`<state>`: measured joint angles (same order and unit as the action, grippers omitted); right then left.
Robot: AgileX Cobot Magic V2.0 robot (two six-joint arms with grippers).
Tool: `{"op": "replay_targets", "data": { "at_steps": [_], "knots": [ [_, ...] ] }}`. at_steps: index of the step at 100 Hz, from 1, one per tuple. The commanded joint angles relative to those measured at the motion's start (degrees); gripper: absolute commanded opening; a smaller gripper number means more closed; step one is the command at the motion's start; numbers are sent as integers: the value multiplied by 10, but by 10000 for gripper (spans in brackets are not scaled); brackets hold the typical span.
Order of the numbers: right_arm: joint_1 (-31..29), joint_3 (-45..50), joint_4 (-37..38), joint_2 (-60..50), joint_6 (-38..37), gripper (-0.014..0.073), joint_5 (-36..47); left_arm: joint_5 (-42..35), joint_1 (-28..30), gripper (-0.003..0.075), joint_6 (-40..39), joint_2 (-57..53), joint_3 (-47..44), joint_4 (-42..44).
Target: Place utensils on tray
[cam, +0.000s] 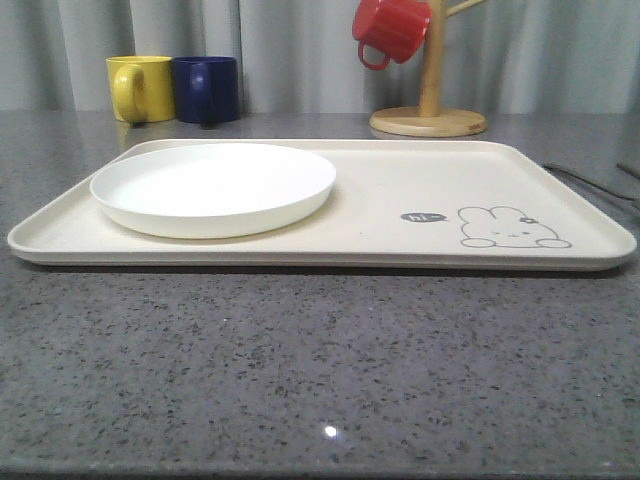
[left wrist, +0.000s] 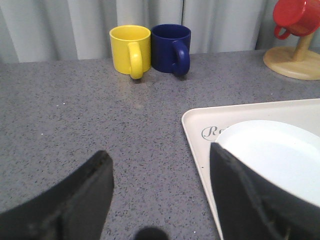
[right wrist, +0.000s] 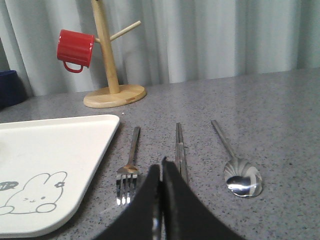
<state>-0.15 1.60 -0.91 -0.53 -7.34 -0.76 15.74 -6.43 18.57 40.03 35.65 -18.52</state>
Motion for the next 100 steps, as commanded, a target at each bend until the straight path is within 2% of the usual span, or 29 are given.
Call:
{"op": "replay_targets", "data": {
  "at_steps": [1,27,34,41,65,82,100],
  "knots": [
    [-4,-11,2,-14,5,-68,43,-79,1,412,0,-47,-31,-7],
    [-4,-11,2,-14,5,-68,43,-149,1,407,0,-124,-110,-7],
    [-4,-11,2,-14,5,-68,43,-153,1,375,0,-128,-114,-7],
    [-4,-11,2,-14,5,-68,43,-157,1,304,0,-128,-114,-7],
    [-4,-11,2,-14,5,-68,43,-157,1,-20,0,-128,-114,-7],
    [-4,-11,2,-14,5,-68,49,-157,1,-18,0,-128,-114,-7],
    [-4,-11,2,-14,5,-68,102,-157,1,-18,0,-128,-114,-7]
  ]
}}
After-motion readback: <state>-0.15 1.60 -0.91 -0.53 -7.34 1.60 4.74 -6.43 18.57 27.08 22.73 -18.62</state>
